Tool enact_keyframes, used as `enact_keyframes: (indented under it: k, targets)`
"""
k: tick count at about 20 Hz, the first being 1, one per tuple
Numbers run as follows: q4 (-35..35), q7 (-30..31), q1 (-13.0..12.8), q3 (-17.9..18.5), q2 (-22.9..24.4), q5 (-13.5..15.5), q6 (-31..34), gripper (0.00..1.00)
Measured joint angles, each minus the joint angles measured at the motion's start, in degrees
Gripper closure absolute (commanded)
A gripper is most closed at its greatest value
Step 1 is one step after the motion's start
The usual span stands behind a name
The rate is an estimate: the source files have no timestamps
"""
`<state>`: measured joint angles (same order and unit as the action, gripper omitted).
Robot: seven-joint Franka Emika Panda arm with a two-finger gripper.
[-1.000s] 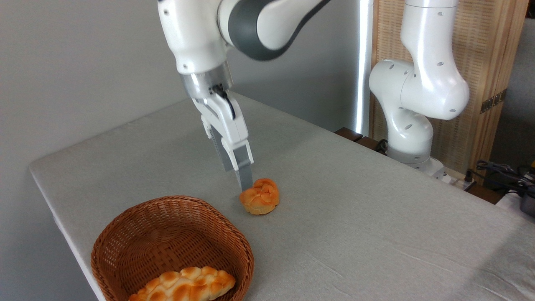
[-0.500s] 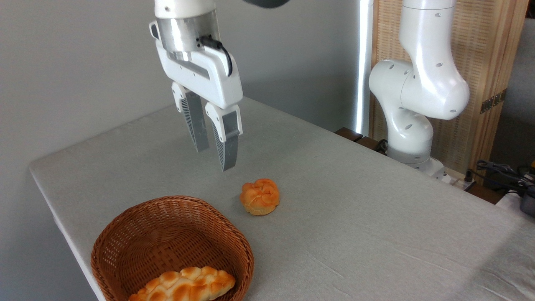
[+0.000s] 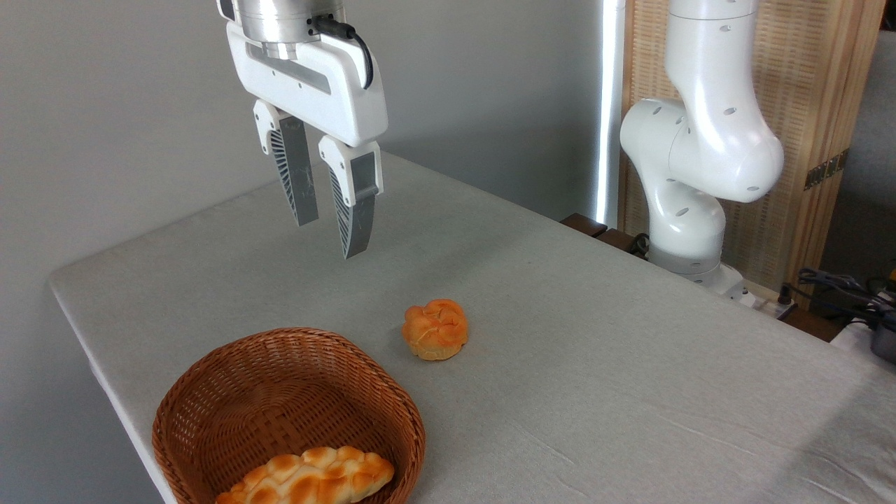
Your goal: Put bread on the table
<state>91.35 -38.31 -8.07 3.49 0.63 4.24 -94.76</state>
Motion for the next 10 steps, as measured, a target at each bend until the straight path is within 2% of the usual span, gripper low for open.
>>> enact_keyframes:
  k: [10]
  targets:
    - [0.5,0.0,-0.4,0.3,-0.7,0.0,0.4,0.0]
